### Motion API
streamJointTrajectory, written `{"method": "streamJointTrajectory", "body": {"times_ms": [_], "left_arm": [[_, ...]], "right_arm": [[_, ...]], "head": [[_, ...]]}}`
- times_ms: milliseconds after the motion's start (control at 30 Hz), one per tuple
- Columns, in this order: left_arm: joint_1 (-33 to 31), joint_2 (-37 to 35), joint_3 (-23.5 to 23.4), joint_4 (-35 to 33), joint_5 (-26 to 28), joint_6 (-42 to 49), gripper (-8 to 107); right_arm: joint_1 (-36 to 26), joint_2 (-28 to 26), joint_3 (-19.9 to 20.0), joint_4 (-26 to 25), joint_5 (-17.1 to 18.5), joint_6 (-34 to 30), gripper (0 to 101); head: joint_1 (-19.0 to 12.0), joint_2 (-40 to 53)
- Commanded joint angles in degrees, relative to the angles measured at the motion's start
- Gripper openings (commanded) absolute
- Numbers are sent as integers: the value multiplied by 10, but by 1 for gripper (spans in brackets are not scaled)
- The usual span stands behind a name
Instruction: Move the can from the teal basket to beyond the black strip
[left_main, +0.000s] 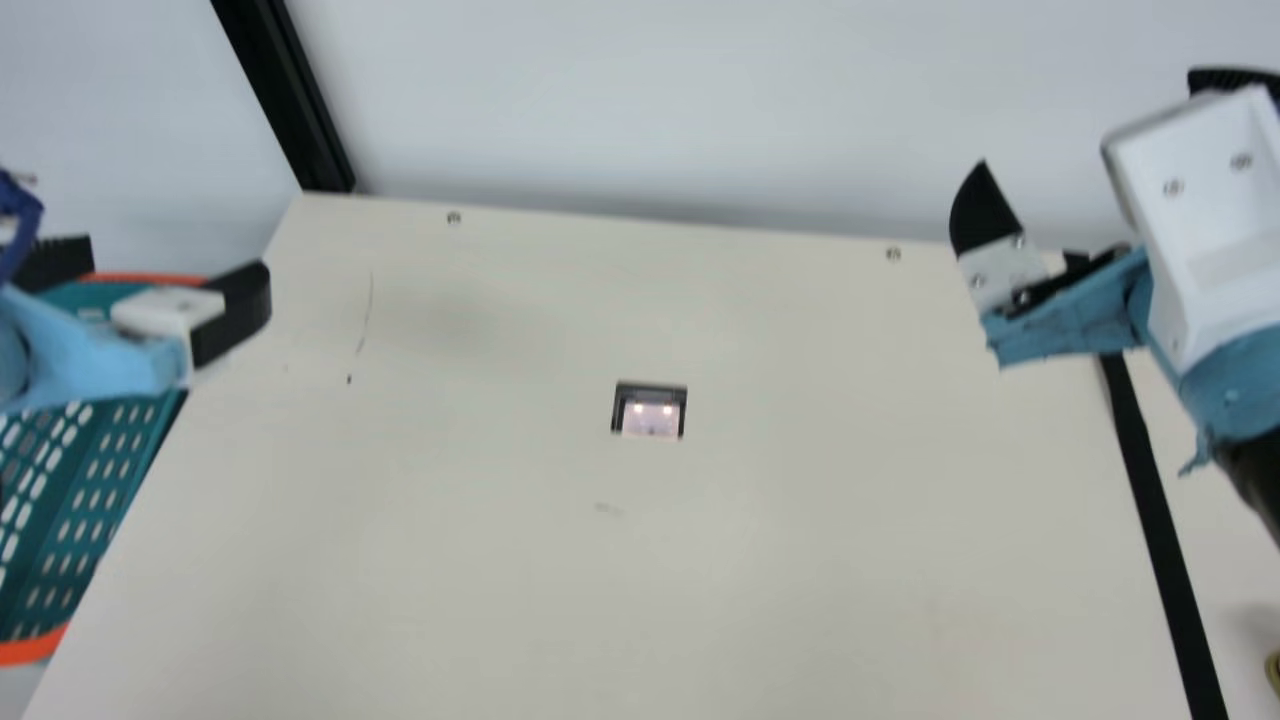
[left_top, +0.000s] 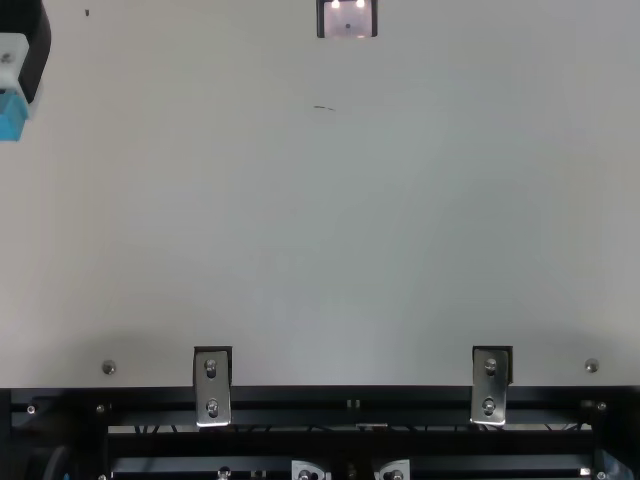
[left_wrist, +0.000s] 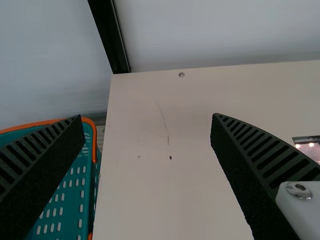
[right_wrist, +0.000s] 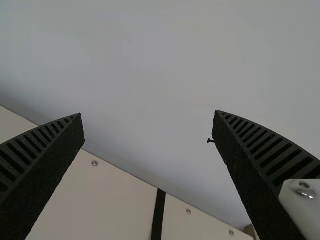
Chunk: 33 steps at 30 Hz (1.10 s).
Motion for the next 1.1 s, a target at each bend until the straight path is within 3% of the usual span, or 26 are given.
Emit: {"method": "streamJointTrajectory", "body": {"times_ms": [0, 167, 200, 333, 667, 833, 1067], "left_arm": [[0, 0, 0, 0, 0, 0, 90], [-1, 0, 0, 1, 0, -2, 90], [0, 1, -1, 3, 0, -1, 90], [1, -4, -1, 10, -1, -5, 90], [11, -89, 38, 2, -2, -13, 90], [14, -149, 67, -5, 8, -13, 90], [8, -227, 98, -7, 33, -21, 90]], "right_arm": [[0, 0, 0, 0, 0, 0, 101], [0, 0, 0, 0, 0, 0, 101], [-3, 2, 4, -34, -1, 34, 101], [-8, -5, 10, -48, 0, 49, 101], [-25, -98, 82, -146, 30, 148, 101], [-51, -163, 129, -202, 70, 183, 101], [-105, -257, 171, -260, 178, 257, 101]], "head": [[-5, 1], [-5, 1], [-5, 1], [-5, 1], [-5, 1], [-5, 1], [-5, 1]]}}
